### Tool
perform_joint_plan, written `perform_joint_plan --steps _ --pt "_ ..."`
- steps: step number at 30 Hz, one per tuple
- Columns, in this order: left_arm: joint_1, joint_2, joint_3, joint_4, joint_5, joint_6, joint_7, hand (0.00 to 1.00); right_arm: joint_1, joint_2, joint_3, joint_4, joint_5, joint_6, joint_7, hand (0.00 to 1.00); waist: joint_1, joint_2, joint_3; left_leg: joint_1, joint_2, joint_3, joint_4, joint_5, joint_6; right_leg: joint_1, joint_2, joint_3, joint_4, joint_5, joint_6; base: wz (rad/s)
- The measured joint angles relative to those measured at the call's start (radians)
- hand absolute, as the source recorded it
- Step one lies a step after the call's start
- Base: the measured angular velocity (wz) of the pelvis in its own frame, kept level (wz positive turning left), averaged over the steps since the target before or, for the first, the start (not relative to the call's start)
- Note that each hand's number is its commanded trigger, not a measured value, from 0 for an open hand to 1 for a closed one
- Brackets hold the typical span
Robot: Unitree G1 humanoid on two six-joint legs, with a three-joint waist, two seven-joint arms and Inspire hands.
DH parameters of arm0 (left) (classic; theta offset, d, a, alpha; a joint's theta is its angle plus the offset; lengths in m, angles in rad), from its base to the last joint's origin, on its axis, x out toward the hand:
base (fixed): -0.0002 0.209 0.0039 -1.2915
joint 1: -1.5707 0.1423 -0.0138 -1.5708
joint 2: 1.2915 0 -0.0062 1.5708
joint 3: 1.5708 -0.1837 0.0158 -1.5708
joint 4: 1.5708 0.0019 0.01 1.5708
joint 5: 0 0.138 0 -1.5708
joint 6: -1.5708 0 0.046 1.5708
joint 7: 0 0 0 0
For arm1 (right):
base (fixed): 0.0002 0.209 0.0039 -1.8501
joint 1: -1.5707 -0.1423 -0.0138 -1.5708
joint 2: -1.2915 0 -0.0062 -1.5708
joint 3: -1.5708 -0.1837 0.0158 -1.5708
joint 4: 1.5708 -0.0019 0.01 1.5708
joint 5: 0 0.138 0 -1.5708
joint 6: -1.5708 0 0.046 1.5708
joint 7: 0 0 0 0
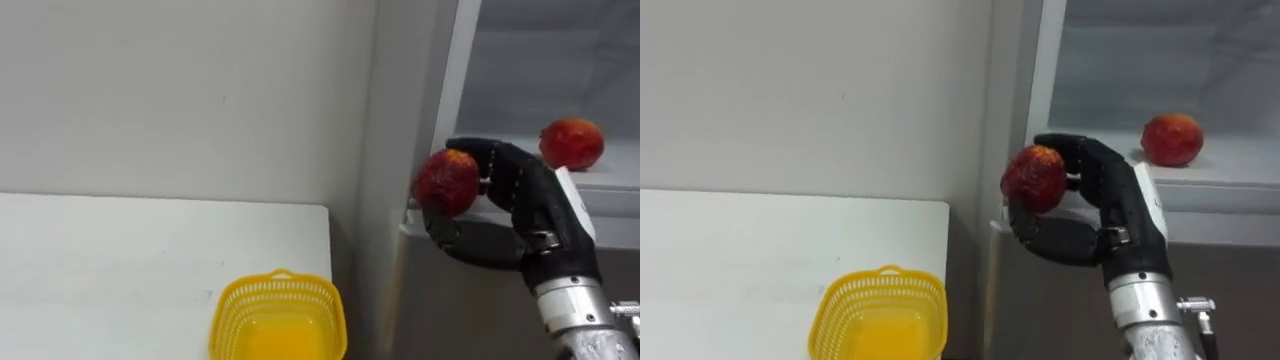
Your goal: Retrieve from the upper fridge
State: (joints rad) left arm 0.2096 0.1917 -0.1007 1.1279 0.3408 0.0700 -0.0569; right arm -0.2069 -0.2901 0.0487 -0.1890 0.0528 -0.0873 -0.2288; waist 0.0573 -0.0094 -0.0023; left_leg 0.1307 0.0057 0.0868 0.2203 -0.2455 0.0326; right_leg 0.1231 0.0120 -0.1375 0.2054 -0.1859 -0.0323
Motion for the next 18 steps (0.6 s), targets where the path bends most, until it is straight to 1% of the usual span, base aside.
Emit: perform_joint_plan --steps 1,2,3,6,8,9,11,12,13,14,15,16,18 --pt "0.001 -0.005 0.0 0.0 0.001 -0.006 0.0 0.0 0.005 0.015 0.0 -0.021 -0.03 -0.009 -0.002 1.0 -0.002 0.004 0.0024 -0.001 0.001 0.0 -0.002 0.0 0.0 -0.002 0.0 -0.001 0.0 0.0 0.0 0.0" --pt "0.001 -0.007 0.0 0.0 0.001 -0.006 0.0 0.0 0.006 0.021 0.0 -0.028 -0.043 -0.012 -0.002 1.0 -0.004 0.006 0.0031 -0.002 0.001 0.0 -0.004 0.0 0.0 -0.003 -0.002 -0.001 0.0 0.0 0.0 0.0" --pt "0.0 -0.011 0.001 -0.001 0.004 -0.008 -0.001 0.0 0.011 0.028 0.0 -0.036 -0.068 -0.021 -0.003 1.0 -0.008 0.007 0.0023 -0.004 0.001 -0.002 -0.006 0.0 0.0 -0.003 -0.004 -0.002 0.0 -0.001 -0.001 0.05" --pt "0.0 -0.014 -0.001 -0.005 0.003 -0.017 -0.004 0.0 0.041 0.037 0.009 -0.061 -0.122 -0.026 -0.003 1.0 -0.009 0.005 0.0022 -0.006 0.001 -0.004 -0.001 0.0 -0.001 -0.003 -0.004 -0.003 0.0 -0.004 -0.004 0.03" --pt "-0.003 -0.014 0.0 -0.005 0.003 -0.028 -0.009 0.0 0.049 0.044 0.01 -0.075 -0.186 -0.026 -0.006 1.0 -0.009 0.002 -0.0003 -0.017 0.0 -0.004 0.004 0.0 -0.001 -0.012 -0.005 -0.003 0.0 -0.004 -0.004 0.0" --pt "-0.007 -0.014 -0.001 -0.005 0.003 -0.033 -0.015 0.0 0.056 0.044 0.013 -0.094 -0.229 -0.026 -0.01 1.0 -0.006 0.0 -0.0006 -0.021 0.0 -0.004 0.005 0.0 -0.001 -0.022 -0.005 -0.002 0.0 -0.004 -0.004 0.0" --pt "-0.014 -0.012 -0.002 -0.004 0.003 -0.034 -0.018 0.0 0.057 0.044 0.032 -0.119 -0.276 -0.028 -0.013 1.0 -0.006 -0.008 -0.0055 -0.032 -0.001 -0.004 0.007 0.0 0.0 -0.029 -0.005 -0.002 0.002 -0.004 -0.004 0.0" --pt "-0.023 -0.008 -0.003 -0.001 0.003 -0.037 -0.02 0.0 0.057 0.044 0.05 -0.137 -0.299 -0.03 -0.012 1.0 -0.001 -0.015 -0.0063 -0.033 -0.002 -0.003 0.009 0.001 -0.001 -0.03 -0.004 -0.001 0.002 -0.003 -0.005 0.0" --pt "-0.031 -0.001 -0.02 0.005 -0.001 -0.042 -0.02 0.0 0.057 0.043 0.071 -0.147 -0.312 -0.043 -0.009 1.0 0.002 -0.019 -0.0063 -0.033 -0.002 -0.003 0.013 0.001 -0.001 -0.026 0.0 -0.002 0.001 -0.003 -0.005 0.0" --pt "-0.034 0.003 -0.03 0.01 -0.001 -0.046 -0.02 0.0 0.057 0.043 0.082 -0.15 -0.321 -0.049 -0.007 1.0 0.002 -0.019 -0.0063 -0.033 -0.003 -0.003 0.013 0.001 -0.001 -0.024 0.003 -0.002 0.001 -0.003 -0.005 0.0" --pt "-0.04 0.008 -0.043 0.013 0.0 -0.048 -0.021 0.0 0.057 0.043 0.102 -0.157 -0.333 -0.058 0.001 1.0 0.003 -0.024 -0.0077 -0.032 -0.002 -0.004 0.014 0.001 -0.001 -0.023 0.004 -0.002 0.0 -0.003 -0.005 0.03" --pt "-0.046 0.013 -0.048 0.013 0.002 -0.048 -0.021 0.0 0.056 0.043 0.12 -0.16 -0.339 -0.066 0.011 1.0 0.007 -0.029 -0.0051 -0.033 0.0 -0.006 0.013 0.0 -0.001 -0.023 0.003 -0.004 -0.001 -0.003 -0.005 0.03" --pt "-0.051 0.016 -0.051 0.013 0.003 -0.048 -0.021 0.0 0.053 0.043 0.148 -0.158 -0.369 -0.066 0.032 1.0 0.017 -0.033 -0.0007 -0.033 0.002 -0.008 0.012 0.0 -0.001 -0.021 0.002 -0.013 -0.001 -0.003 -0.005 0.05"
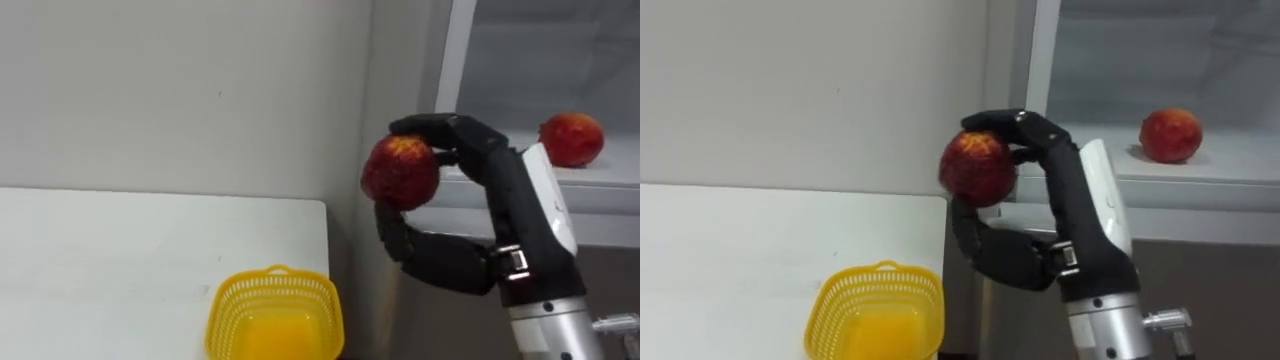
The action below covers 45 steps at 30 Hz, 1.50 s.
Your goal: Retrieve from the upper fridge
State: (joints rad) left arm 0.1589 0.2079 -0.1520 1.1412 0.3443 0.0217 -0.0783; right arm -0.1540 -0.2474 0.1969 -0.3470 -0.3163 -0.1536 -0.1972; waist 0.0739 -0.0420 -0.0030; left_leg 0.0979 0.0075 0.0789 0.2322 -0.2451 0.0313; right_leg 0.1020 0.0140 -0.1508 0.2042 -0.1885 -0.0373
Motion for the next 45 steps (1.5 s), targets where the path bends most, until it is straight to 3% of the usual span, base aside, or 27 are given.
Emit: perform_joint_plan --steps 3,6,9,10,13,19,33,34,35,36,45 --pt "-0.017 0.005 -0.02 0.0 -0.001 0.001 -0.002 0.0 -0.002 -0.001 0.047 0.014 -0.029 0.0 0.024 1.0 0.013 -0.004 0.0134 -0.001 -0.002 -0.007 -0.01 0.0 0.0 0.002 -0.01 -0.018 0.0 0.0 0.0 0.09" --pt "-0.025 0.007 -0.039 0.004 0.002 0.002 -0.01 0.0 -0.01 -0.005 0.095 0.078 -0.082 0.0 0.037 1.0 0.038 -0.01 0.0173 -0.002 -0.003 -0.01 -0.01 0.0 0.0 0.0 -0.009 -0.016 0.002 0.0 0.001 0.01" --pt "-0.045 0.012 -0.04 0.025 0.002 0.002 -0.026 0.0 -0.012 -0.008 0.125 0.161 -0.159 0.003 0.06 1.0 0.068 -0.027 0.0161 -0.016 -0.004 -0.016 -0.008 0.001 0.0 -0.013 -0.006 -0.016 0.003 0.0 0.0 0.01" --pt "-0.045 0.016 -0.04 0.025 -0.001 0.002 -0.031 0.0 -0.022 -0.015 0.14 0.193 -0.167 0.003 0.074 1.0 0.073 -0.035 0.0195 -0.02 -0.005 -0.018 -0.007 0.001 0.0 -0.015 -0.007 -0.02 0.003 0.0 0.0 0.08" --pt "-0.044 0.023 -0.04 0.026 0.0 0.004 -0.047 0.0 -0.065 -0.031 0.177 0.258 -0.169 0.017 0.114 1.0 0.077 -0.051 0.019 -0.031 -0.006 -0.029 -0.003 0.001 0.0 -0.02 -0.008 -0.032 0.0 0.0 0.001 0.11" --pt "-0.051 0.029 -0.038 0.025 0.0 0.008 -0.063 0.0 -0.116 -0.03 0.187 0.348 -0.203 0.023 0.128 1.0 0.1 -0.051 0.0191 -0.026 -0.006 -0.045 0.002 0.001 0.0 -0.01 -0.013 -0.047 -0.002 0.001 0.001 0.08" --pt "-0.05 0.033 -0.037 0.014 0.002 0.015 -0.089 0.0 -0.118 -0.03 0.21 0.602 -0.244 0.034 0.112 1.0 0.116 -0.045 0.0267 -0.019 -0.016 -0.058 0.007 0.001 0.0 0.018 -0.014 -0.054 -0.019 0.0 0.001 0.02" --pt "-0.05 0.033 -0.037 0.013 0.002 0.015 -0.09 0.0 -0.118 -0.031 0.21 0.611 -0.245 0.034 0.111 0.89 0.117 -0.045 0.0264 -0.019 -0.016 -0.058 0.007 0.001 0.0 0.018 -0.014 -0.053 -0.019 0.0 0.001 0.0" --pt "-0.05 0.033 -0.037 0.011 0.003 0.015 -0.091 0.0 -0.118 -0.031 0.21 0.612 -0.245 0.034 0.111 0.31 0.118 -0.045 0.0264 -0.02 -0.016 -0.058 0.007 0.001 0.0 0.018 -0.014 -0.053 -0.019 0.0 0.001 0.0" --pt "-0.049 0.033 -0.037 0.008 0.004 0.015 -0.091 0.0 -0.118 -0.031 0.21 0.612 -0.245 0.034 0.11 0.0 0.118 -0.046 0.0263 -0.02 -0.017 -0.059 0.008 0.001 0.0 0.017 -0.014 -0.053 -0.019 0.0 0.001 0.0" --pt "-0.047 0.033 -0.027 -0.018 0.013 0.016 -0.091 0.0 -0.118 -0.031 0.203 0.612 -0.265 0.033 0.096 0.0 0.12 -0.038 0.0199 -0.021 -0.019 -0.07 0.008 0.001 0.001 0.02 -0.012 -0.057 -0.019 -0.001 0.002 0.02"
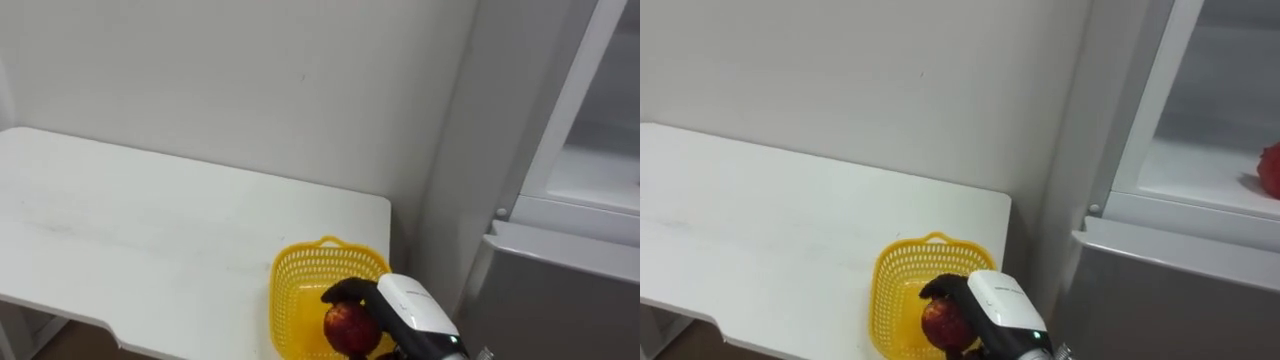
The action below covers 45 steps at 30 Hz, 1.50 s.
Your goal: Retrieve from the upper fridge
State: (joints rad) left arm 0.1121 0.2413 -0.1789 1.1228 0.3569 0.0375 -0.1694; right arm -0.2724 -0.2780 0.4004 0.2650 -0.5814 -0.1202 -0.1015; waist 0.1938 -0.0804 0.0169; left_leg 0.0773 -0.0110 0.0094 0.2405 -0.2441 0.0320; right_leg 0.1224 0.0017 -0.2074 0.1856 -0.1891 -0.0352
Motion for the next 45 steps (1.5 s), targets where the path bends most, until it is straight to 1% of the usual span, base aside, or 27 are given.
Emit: perform_joint_plan --steps 6,11,16,26,29,30,32,33,34,36,38,40,41,43,45 --pt "0.006 0.0 0.0 -0.003 0.0 0.001 0.0 0.0 0.0 0.0 -0.001 0.0 0.0 0.0 -0.019 0.0 -0.004 0.008 -0.0007 0.0 0.0 -0.017 0.002 0.0 0.0 0.009 -0.001 -0.014 0.0 0.0 0.0 0.09" --pt "0.012 -0.005 0.0 -0.004 0.0 0.005 0.0 0.0 0.0 0.0 -0.001 0.0 0.0 0.0 -0.019 0.0 -0.004 0.011 0.0015 0.0 -0.001 -0.021 0.012 0.0 0.0 0.015 -0.002 -0.016 0.0 0.0 0.001 0.02" --pt "0.013 -0.006 0.0 -0.004 0.003 0.007 -0.002 0.0 0.0 0.0 -0.001 0.001 0.0 0.002 -0.018 0.0 -0.003 0.008 -0.0011 -0.002 -0.002 -0.022 0.018 0.0 0.001 0.016 -0.009 -0.015 0.0 -0.001 0.002 0.0" --pt "0.011 -0.006 0.01 -0.004 0.004 0.006 -0.008 0.0 0.0 0.0 -0.004 0.004 0.024 0.002 -0.018 0.0 -0.005 0.0 -0.0058 0.004 -0.002 -0.019 0.016 0.0 0.001 0.018 -0.009 -0.013 0.0 -0.001 0.002 0.0" --pt "0.012 -0.008 0.017 -0.002 0.003 0.006 0.007 0.0 0.0 0.0 -0.032 0.004 0.038 -0.002 -0.018 0.0 -0.005 -0.002 -0.0058 0.005 -0.002 -0.019 0.017 0.001 0.001 0.02 -0.009 -0.013 -0.001 -0.001 0.002 0.0" --pt "0.012 -0.008 0.017 0.0 0.0 0.006 0.011 0.0 0.0 0.0 -0.047 0.002 0.064 -0.002 -0.019 0.0 -0.007 -0.002 -0.0057 0.005 -0.002 -0.02 0.017 0.001 0.001 0.02 -0.009 -0.012 -0.001 -0.001 0.002 0.0" --pt "0.012 -0.008 0.017 0.004 -0.003 0.006 0.015 0.0 0.0 0.0 -0.074 -0.013 0.102 -0.006 -0.025 0.0 -0.009 0.001 -0.0039 0.005 -0.002 -0.02 0.017 0.0 0.001 0.02 -0.009 -0.012 -0.001 -0.001 0.002 0.0" --pt "0.013 -0.009 0.018 0.004 -0.002 0.006 0.016 0.0 0.0 0.0 -0.091 -0.029 0.142 -0.011 -0.039 0.0 -0.013 0.003 -0.0025 0.004 -0.002 -0.02 0.015 0.0 0.001 0.019 -0.004 -0.012 -0.001 -0.001 0.002 0.0" --pt "0.016 -0.011 0.018 0.004 -0.002 0.006 0.022 0.0 0.0 0.001 -0.108 -0.062 0.195 -0.011 -0.05 0.0 -0.02 0.006 -0.001 0.002 -0.001 -0.02 0.017 0.0 0.001 0.019 -0.003 -0.012 -0.001 -0.001 0.002 0.0" --pt "0.018 -0.012 0.017 0.004 0.0 0.006 0.02 0.0 -0.002 0.001 -0.134 -0.131 0.267 -0.015 -0.067 0.0 -0.023 0.01 -0.0001 -0.003 -0.001 -0.014 0.017 0.0 0.001 0.013 -0.001 -0.008 -0.002 -0.001 0.002 -0.04" --pt "0.023 -0.013 0.017 0.002 0.0 0.006 0.018 0.0 -0.011 0.005 -0.15 -0.173 0.308 -0.037 -0.08 0.0 -0.026 0.015 -0.0024 -0.002 -0.001 -0.001 0.017 0.0 0.0 0.009 0.0 0.004 -0.002 -0.001 0.001 -0.15" --pt "0.04 -0.029 0.022 0.002 0.001 0.003 0.02 0.0 -0.015 0.011 -0.159 -0.232 0.332 -0.041 -0.09 0.0 -0.03 0.031 -0.0113 0.006 0.001 0.011 0.013 0.0 0.0 0.008 0.002 0.015 -0.001 -0.001 0.001 -0.15" --pt "0.042 -0.033 0.022 0.002 0.001 0.003 0.02 0.0 -0.015 0.011 -0.162 -0.247 0.338 -0.043 -0.095 0.0 -0.031 0.035 -0.0121 0.008 0.003 0.013 0.012 0.0 0.001 0.007 0.001 0.016 -0.001 -0.001 0.001 -0.1" --pt "0.045 -0.038 0.022 0.003 -0.001 -0.003 0.025 0.0 -0.015 0.02 -0.179 -0.283 0.356 -0.059 -0.109 0.0 -0.037 0.046 -0.0064 0.019 0.006 0.018 0.005 0.0 0.001 0.008 0.001 0.02 0.0 0.0 0.002 -0.11" --pt "0.045 -0.038 0.022 0.009 0.001 -0.003 0.033 0.0 -0.014 0.021 -0.187 -0.306 0.371 -0.063 -0.121 0.0 -0.047 0.049 -0.0068 0.019 0.007 0.018 -0.007 0.0 0.001 0.006 0.001 0.031 0.0 0.0 0.002 -0.08"
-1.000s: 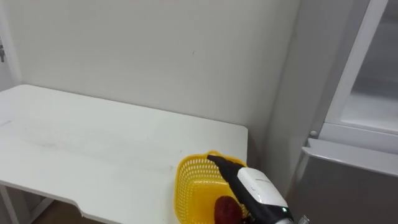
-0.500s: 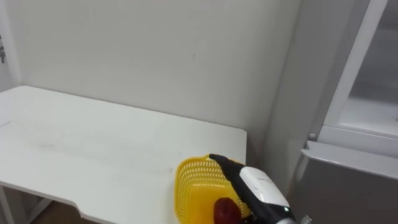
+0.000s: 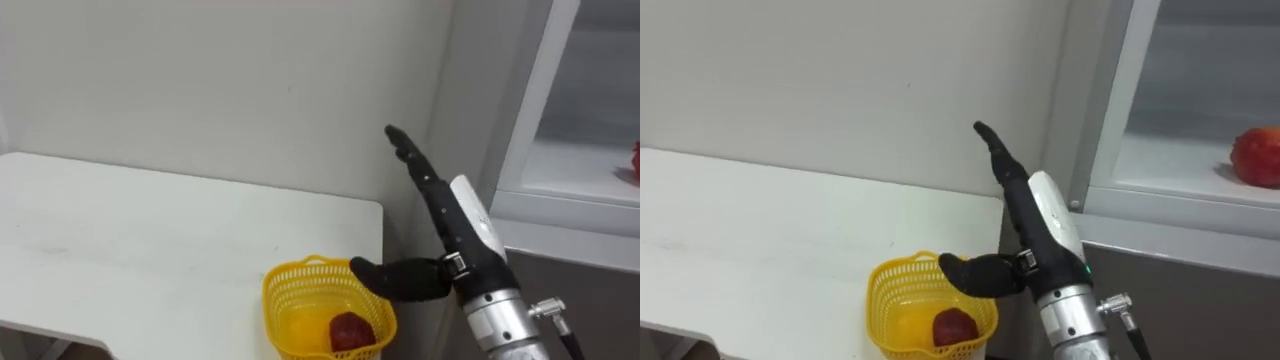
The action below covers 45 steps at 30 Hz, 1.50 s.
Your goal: Retrieve from the upper fridge
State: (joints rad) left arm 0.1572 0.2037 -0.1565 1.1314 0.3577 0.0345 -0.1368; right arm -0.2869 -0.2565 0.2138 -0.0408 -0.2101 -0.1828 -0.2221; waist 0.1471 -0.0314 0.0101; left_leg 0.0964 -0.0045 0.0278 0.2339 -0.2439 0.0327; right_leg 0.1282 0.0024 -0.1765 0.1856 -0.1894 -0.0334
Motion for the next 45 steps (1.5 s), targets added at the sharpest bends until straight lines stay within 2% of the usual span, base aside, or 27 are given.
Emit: perform_joint_plan --steps 2,4,6,13,16,21,24,28,35,38,42,45 --pt "0.001 -0.002 0.0 0.008 0.002 -0.001 0.007 0.0 0.002 0.0 -0.01 -0.034 0.012 -0.002 -0.018 0.0 -0.012 0.0 -0.0012 0.001 0.001 0.005 -0.005 0.0 0.0 -0.003 0.001 0.002 0.001 0.0 0.0 -0.09" --pt "0.018 -0.012 0.001 0.01 0.0 -0.001 0.019 0.0 0.007 0.001 -0.033 -0.081 0.034 -0.013 -0.042 0.0 -0.022 0.007 -0.0102 0.004 0.004 0.027 -0.01 0.0 0.0 -0.007 0.002 0.007 0.0 0.001 0.0 -0.19" --pt "0.029 -0.022 0.018 0.01 0.001 -0.001 0.022 0.0 0.017 0.005 -0.057 -0.117 0.041 -0.023 -0.06 0.0 -0.042 0.009 -0.0127 0.015 0.004 0.026 -0.008 0.0 0.0 -0.004 0.002 0.009 0.001 0.001 0.0 -0.05" --pt "0.034 -0.03 0.017 0.01 0.0 -0.023 0.039 0.0 0.08 0.022 -0.129 -0.208 0.048 -0.045 -0.071 0.0 -0.096 0.024 -0.0056 0.033 0.007 0.03 -0.02 -0.001 -0.001 0.012 0.003 0.023 0.002 0.001 0.0 -0.04" --pt "0.039 -0.029 0.017 0.011 -0.004 -0.029 0.039 0.0 0.08 0.022 -0.152 -0.222 0.048 -0.068 -0.096 0.0 -0.111 0.028 -0.0073 0.037 0.007 0.049 -0.02 -0.001 -0.001 0.01 0.006 0.039 0.003 0.0 -0.001 -0.12" --pt "0.044 -0.027 0.017 0.011 -0.002 -0.035 0.039 0.0 0.081 0.022 -0.198 -0.255 0.083 -0.071 -0.117 0.0 -0.121 0.021 -0.0108 0.037 0.008 0.058 -0.02 0.0 0.0 0.0 0.009 0.041 0.006 0.001 -0.001 -0.06" --pt "0.052 -0.024 0.017 0.011 -0.003 -0.037 0.04 0.0 0.081 0.022 -0.212 -0.261 0.087 -0.087 -0.142 0.0 -0.141 0.013 -0.0132 0.036 0.008 0.062 -0.019 0.0 0.0 -0.002 0.011 0.042 0.003 0.002 -0.001 0.0" --pt "0.062 -0.019 0.018 0.013 -0.004 -0.037 0.041 0.0 0.081 0.017 -0.254 -0.26 0.088 -0.087 -0.184 0.0 -0.157 0.001 -0.0156 0.041 0.009 0.063 -0.028 0.0 0.0 -0.002 0.012 0.04 0.001 0.002 -0.001 -0.01" --pt "0.07 -0.013 0.037 0.013 -0.005 -0.037 0.043 0.0 0.084 0.014 -0.326 -0.252 0.112 -0.087 -0.225 0.0 -0.171 -0.014 -0.008 0.046 0.008 0.067 -0.036 0.0 -0.001 -0.001 0.016 0.047 -0.002 0.001 -0.001 -0.03" --pt "0.068 -0.013 0.041 0.012 -0.004 -0.037 0.043 0.0 0.084 -0.001 -0.356 -0.234 0.144 -0.087 -0.232 0.0 -0.172 -0.016 -0.0077 0.045 0.008 0.067 -0.036 0.0 -0.001 -0.003 0.015 0.047 -0.003 0.001 -0.001 0.0" --pt "0.068 -0.005 0.057 0.013 -0.005 -0.04 0.041 0.0 0.083 -0.069 -0.367 -0.209 0.209 -0.086 -0.272 0.0 -0.168 -0.023 -0.008 0.046 0.006 0.067 -0.035 0.0 -0.001 -0.006 0.014 0.042 -0.002 0.001 0.0 0.0" --pt "0.066 0.004 0.057 0.013 -0.013 -0.04 0.039 0.0 0.081 -0.102 -0.366 -0.203 0.225 -0.086 -0.296 0.0 -0.167 -0.027 -0.0078 0.046 0.006 0.067 -0.035 0.0 -0.001 0.001 0.015 0.037 -0.004 0.001 0.0 0.0"
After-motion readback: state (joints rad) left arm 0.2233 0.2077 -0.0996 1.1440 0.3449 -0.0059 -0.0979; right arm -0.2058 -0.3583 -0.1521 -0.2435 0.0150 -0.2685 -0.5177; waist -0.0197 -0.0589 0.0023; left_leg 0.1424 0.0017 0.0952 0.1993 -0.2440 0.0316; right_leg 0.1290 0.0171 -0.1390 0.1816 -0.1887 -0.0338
